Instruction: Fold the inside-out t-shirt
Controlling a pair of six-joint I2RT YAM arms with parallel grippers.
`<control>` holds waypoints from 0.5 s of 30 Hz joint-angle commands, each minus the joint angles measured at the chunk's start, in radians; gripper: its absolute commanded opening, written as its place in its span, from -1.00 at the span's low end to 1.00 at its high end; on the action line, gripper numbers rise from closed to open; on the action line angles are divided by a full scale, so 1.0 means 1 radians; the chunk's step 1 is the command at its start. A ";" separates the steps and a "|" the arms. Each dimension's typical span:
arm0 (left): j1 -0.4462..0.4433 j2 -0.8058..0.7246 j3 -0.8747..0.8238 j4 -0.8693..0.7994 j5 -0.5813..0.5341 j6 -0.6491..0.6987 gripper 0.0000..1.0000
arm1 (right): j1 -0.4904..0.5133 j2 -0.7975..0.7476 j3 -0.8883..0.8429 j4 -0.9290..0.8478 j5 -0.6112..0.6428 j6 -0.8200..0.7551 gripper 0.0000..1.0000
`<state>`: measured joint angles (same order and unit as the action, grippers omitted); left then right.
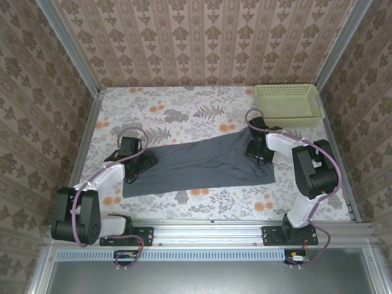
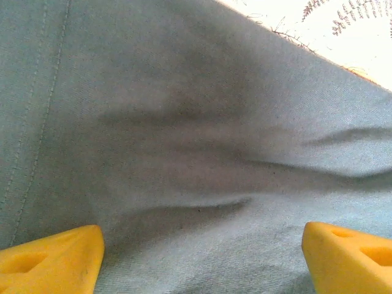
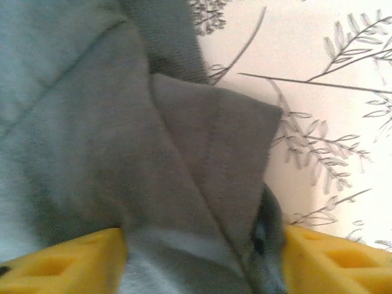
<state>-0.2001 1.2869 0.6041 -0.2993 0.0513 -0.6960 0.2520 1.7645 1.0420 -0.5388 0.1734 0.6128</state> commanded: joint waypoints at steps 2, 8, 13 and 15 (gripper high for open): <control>0.014 -0.036 -0.022 0.004 -0.033 -0.012 0.71 | 0.032 0.038 0.028 -0.057 -0.002 -0.016 -0.09; 0.020 -0.039 -0.042 -0.016 -0.046 -0.010 0.72 | 0.031 -0.012 -0.018 -0.048 0.022 -0.030 -0.87; 0.010 -0.053 -0.059 -0.028 -0.040 -0.007 0.73 | 0.031 -0.177 -0.107 -0.061 0.113 -0.052 -1.00; -0.017 -0.066 -0.048 -0.046 -0.041 -0.010 0.73 | 0.030 -0.240 -0.120 -0.095 0.165 -0.066 -1.00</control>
<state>-0.1963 1.2526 0.5545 -0.3153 0.0246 -0.6960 0.2852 1.6127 0.9432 -0.5591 0.2287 0.5774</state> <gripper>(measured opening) 0.864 0.074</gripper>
